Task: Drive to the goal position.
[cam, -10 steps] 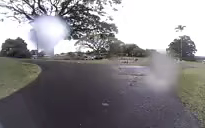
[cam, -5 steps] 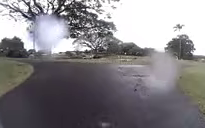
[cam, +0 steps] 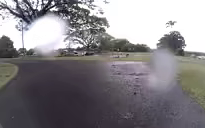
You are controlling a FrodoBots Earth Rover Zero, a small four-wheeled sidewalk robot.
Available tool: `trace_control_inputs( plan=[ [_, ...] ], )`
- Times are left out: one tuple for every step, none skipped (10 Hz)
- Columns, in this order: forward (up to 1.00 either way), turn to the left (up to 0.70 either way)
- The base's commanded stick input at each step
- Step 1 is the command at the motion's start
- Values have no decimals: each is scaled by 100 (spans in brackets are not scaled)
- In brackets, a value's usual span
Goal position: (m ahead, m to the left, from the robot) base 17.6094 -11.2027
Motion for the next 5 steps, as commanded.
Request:
trace_control_inputs(
  plan=[
    [85,-1],
    [85,-2],
    [85,-18],
    [85,-33],
    [85,-16]
  ],
)
